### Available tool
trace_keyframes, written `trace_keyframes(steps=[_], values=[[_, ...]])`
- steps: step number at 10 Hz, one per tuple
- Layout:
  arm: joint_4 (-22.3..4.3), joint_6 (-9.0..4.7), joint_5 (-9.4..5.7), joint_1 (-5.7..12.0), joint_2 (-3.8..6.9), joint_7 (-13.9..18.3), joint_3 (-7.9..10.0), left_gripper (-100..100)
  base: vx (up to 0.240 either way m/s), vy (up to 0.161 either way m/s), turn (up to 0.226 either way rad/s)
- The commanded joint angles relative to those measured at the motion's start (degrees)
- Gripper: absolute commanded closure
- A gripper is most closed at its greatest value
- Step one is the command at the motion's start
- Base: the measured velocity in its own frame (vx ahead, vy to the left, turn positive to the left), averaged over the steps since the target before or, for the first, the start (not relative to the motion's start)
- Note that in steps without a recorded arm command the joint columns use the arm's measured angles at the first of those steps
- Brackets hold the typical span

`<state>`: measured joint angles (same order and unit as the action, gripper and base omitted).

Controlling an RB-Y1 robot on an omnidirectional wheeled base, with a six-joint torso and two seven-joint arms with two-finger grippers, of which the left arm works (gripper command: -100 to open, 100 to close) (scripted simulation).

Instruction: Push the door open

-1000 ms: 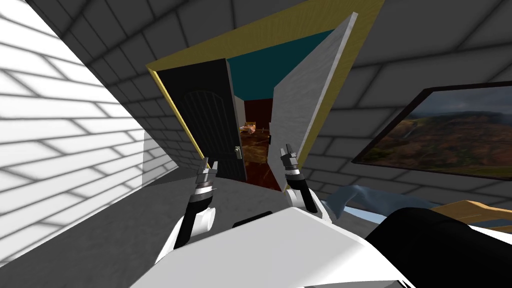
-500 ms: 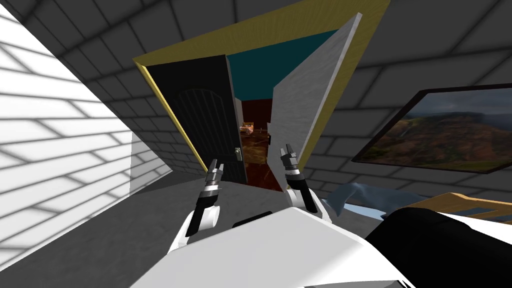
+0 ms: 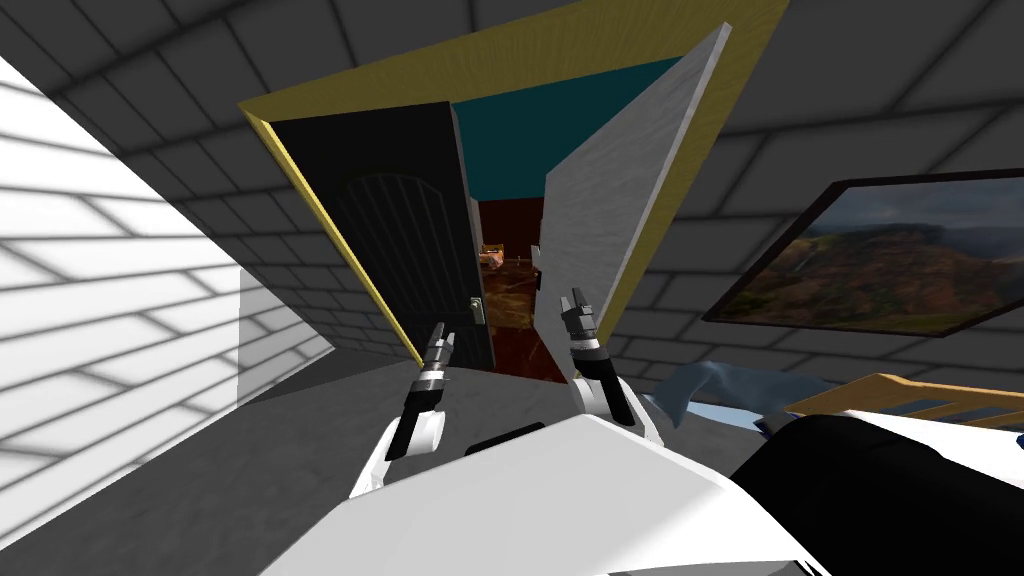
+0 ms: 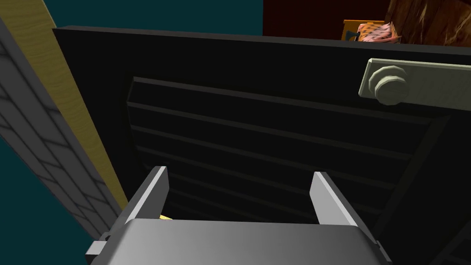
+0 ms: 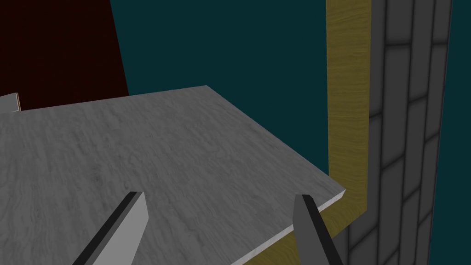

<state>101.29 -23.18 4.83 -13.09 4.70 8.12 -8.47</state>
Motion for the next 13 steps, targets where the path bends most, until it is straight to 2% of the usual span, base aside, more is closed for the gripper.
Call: trace_keyframes(steps=[1,9,10,13], values=[[-2.58,0.82,0.0,1.02,0.16,0.06,-0.51,-100,0.076,0.088,-0.087],[-13.74,4.46,0.05,5.58,0.34,0.28,-2.91,-100,0.076,0.102,-0.077],[-16.01,5.2,0.06,6.51,0.32,0.32,-3.4,-100,0.095,0.124,-0.115],[-19.62,6.38,0.08,7.99,0.22,0.39,-4.18,-100,0.085,0.118,-0.074]])
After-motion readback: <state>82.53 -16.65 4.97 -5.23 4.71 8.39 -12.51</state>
